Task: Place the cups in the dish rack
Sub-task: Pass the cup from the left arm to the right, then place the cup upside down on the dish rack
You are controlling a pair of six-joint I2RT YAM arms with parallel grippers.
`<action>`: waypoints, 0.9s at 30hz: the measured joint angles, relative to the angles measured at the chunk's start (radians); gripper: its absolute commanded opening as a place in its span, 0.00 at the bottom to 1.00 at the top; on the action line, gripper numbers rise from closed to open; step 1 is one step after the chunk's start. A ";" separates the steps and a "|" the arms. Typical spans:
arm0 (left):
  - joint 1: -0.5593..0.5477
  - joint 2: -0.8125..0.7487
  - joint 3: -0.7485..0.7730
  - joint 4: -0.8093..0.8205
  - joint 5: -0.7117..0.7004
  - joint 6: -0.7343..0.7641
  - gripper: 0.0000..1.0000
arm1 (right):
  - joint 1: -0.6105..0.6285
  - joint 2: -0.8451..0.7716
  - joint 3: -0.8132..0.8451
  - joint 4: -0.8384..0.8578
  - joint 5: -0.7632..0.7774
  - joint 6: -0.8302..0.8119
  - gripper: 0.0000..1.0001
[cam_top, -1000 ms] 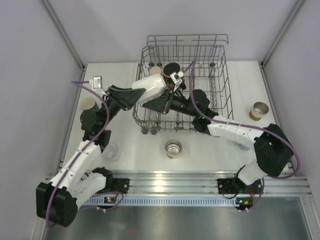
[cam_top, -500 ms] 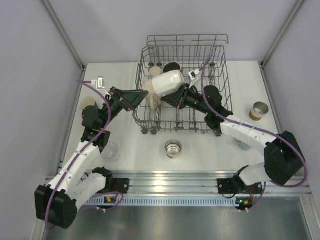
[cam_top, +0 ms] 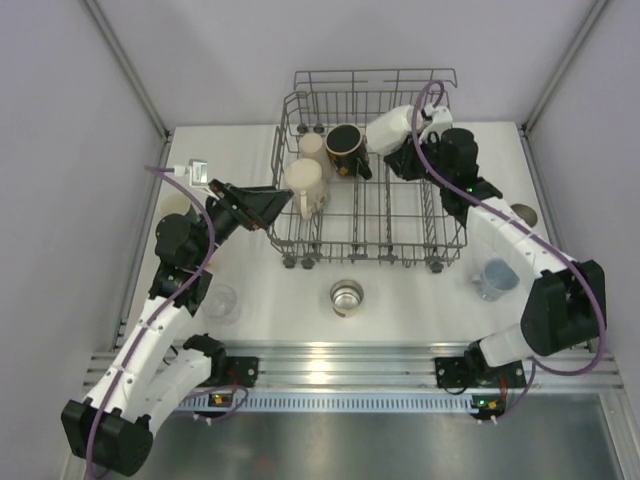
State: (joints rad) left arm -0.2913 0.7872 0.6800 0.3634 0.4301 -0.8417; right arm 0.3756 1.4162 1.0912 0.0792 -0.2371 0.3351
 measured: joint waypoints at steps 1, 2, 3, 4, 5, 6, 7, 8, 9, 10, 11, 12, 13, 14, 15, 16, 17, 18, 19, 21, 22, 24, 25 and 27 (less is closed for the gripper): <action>0.000 -0.007 0.001 -0.012 -0.003 0.006 0.98 | -0.025 0.024 0.035 -0.014 0.004 -0.032 0.00; 0.000 -0.014 0.001 -0.023 -0.005 0.012 0.98 | -0.047 0.049 0.067 -0.020 0.007 -0.058 0.00; 0.000 -0.020 0.001 -0.032 -0.006 0.017 0.98 | -0.068 0.081 0.102 -0.021 0.013 -0.087 0.00; 0.000 -0.024 0.001 -0.038 -0.005 0.021 0.98 | -0.085 0.112 0.134 -0.026 0.020 -0.118 0.00; 0.000 -0.026 0.001 -0.043 -0.005 0.025 0.98 | -0.096 0.136 0.156 -0.026 0.028 -0.145 0.00; 0.000 -0.027 0.001 -0.046 -0.005 0.029 0.98 | -0.107 0.166 0.179 -0.029 0.039 -0.179 0.00; 0.000 -0.027 0.002 -0.052 -0.005 0.033 0.98 | -0.113 0.187 0.198 -0.040 0.047 -0.210 0.00; 0.000 -0.027 0.003 -0.058 -0.005 0.037 0.98 | -0.116 0.212 0.216 -0.048 0.053 -0.244 0.00; 0.000 -0.027 0.006 -0.068 -0.005 0.043 0.98 | -0.116 0.239 0.235 -0.060 0.056 -0.279 0.00; 0.000 -0.027 0.009 -0.076 -0.005 0.049 0.98 | -0.116 0.266 0.254 -0.076 0.058 -0.317 0.00; 0.000 -0.027 0.013 -0.086 -0.006 0.056 0.98 | -0.116 0.287 0.266 -0.086 0.058 -0.346 0.00; 0.000 -0.027 0.015 -0.093 -0.008 0.062 0.98 | -0.116 0.311 0.277 -0.098 0.059 -0.380 0.00; 0.000 -0.027 0.018 -0.102 -0.010 0.068 0.98 | -0.116 0.330 0.290 -0.117 0.060 -0.408 0.00; 0.000 -0.027 0.019 -0.104 -0.014 0.074 0.98 | -0.116 0.352 0.306 -0.137 0.060 -0.438 0.00; 0.000 -0.027 0.020 -0.105 -0.019 0.079 0.98 | -0.116 0.367 0.314 -0.148 0.061 -0.459 0.00; 0.000 -0.027 0.021 -0.107 -0.023 0.084 0.98 | -0.116 0.382 0.324 -0.163 0.063 -0.482 0.00; 0.000 -0.025 0.023 -0.109 -0.025 0.087 0.98 | -0.116 0.397 0.335 -0.178 0.066 -0.501 0.00; 0.000 -0.023 0.025 -0.111 -0.028 0.089 0.98 | -0.116 0.411 0.346 -0.193 0.069 -0.521 0.00; 0.000 -0.019 0.027 -0.111 -0.028 0.092 0.98 | -0.116 0.425 0.358 -0.203 0.072 -0.536 0.00; 0.000 -0.012 0.027 -0.111 -0.028 0.094 0.98 | -0.116 0.452 0.381 -0.217 0.082 -0.564 0.00; 0.000 -0.008 0.028 -0.112 -0.028 0.094 0.98 | -0.116 0.463 0.391 -0.221 0.085 -0.573 0.00; 0.000 0.002 0.028 -0.114 -0.028 0.097 0.98 | -0.116 0.494 0.423 -0.232 0.092 -0.593 0.00; 0.000 0.005 0.028 -0.116 -0.028 0.098 0.98 | -0.117 0.508 0.439 -0.237 0.094 -0.600 0.00; 0.000 0.007 0.028 -0.124 -0.029 0.102 0.98 | -0.117 0.536 0.468 -0.238 0.100 -0.613 0.00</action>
State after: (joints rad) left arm -0.2913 0.7944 0.7078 0.2398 0.4011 -0.7399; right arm 0.2588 1.9526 1.5589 -0.1593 -0.1375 -0.2783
